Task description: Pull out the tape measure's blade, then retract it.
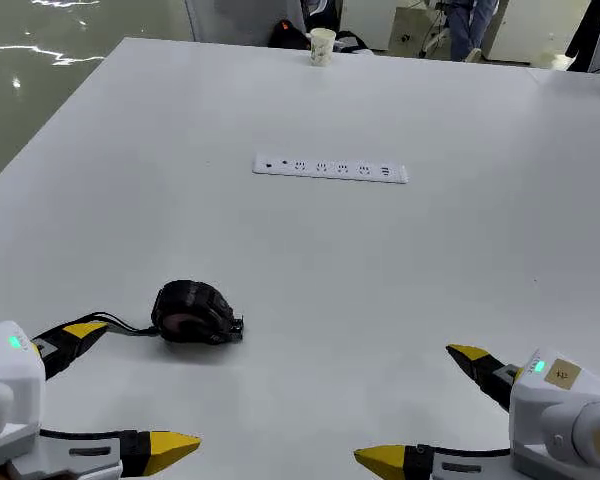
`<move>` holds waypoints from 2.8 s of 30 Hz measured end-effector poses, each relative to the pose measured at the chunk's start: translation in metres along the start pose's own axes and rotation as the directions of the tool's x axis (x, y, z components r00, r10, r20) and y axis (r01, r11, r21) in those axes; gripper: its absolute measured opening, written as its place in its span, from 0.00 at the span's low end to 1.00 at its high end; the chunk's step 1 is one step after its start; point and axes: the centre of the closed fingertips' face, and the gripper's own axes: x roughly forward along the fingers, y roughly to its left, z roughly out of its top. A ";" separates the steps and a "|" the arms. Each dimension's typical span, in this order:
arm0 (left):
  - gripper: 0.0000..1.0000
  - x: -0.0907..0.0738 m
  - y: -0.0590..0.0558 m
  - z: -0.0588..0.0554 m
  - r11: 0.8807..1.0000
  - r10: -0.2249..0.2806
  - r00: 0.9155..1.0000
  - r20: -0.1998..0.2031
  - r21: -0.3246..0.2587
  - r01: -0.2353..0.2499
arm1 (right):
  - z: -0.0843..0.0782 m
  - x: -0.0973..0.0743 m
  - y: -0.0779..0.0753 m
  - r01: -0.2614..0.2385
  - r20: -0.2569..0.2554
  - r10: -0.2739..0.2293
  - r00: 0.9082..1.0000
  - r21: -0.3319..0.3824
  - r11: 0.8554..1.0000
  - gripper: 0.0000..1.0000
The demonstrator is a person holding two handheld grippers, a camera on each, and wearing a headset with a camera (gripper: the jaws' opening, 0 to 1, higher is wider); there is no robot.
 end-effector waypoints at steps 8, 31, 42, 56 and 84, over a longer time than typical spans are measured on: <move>0.99 0.003 0.005 0.003 1.000 0.001 1.000 -0.003 0.006 -0.001 | 0.000 0.004 -0.001 -0.024 -0.015 0.023 1.000 -0.009 1.000 0.99; 0.99 0.016 0.018 0.005 0.999 -0.023 0.999 -0.043 0.034 0.024 | 0.000 0.019 -0.014 -0.066 -0.040 0.064 0.997 -0.042 0.997 0.99; 0.99 0.024 0.024 0.005 0.998 -0.039 0.997 -0.062 0.046 0.042 | 0.004 0.028 -0.021 -0.087 -0.042 0.084 0.996 -0.075 0.993 0.96; 0.99 0.038 0.034 0.006 0.995 -0.065 0.994 -0.089 0.068 0.072 | 0.011 0.046 -0.026 -0.145 -0.067 0.138 0.988 -0.125 0.981 0.94; 0.82 0.057 0.052 0.006 0.959 -0.164 0.965 -0.204 0.197 0.204 | 0.019 0.094 -0.018 -0.304 -0.153 0.273 0.950 -0.246 0.920 0.88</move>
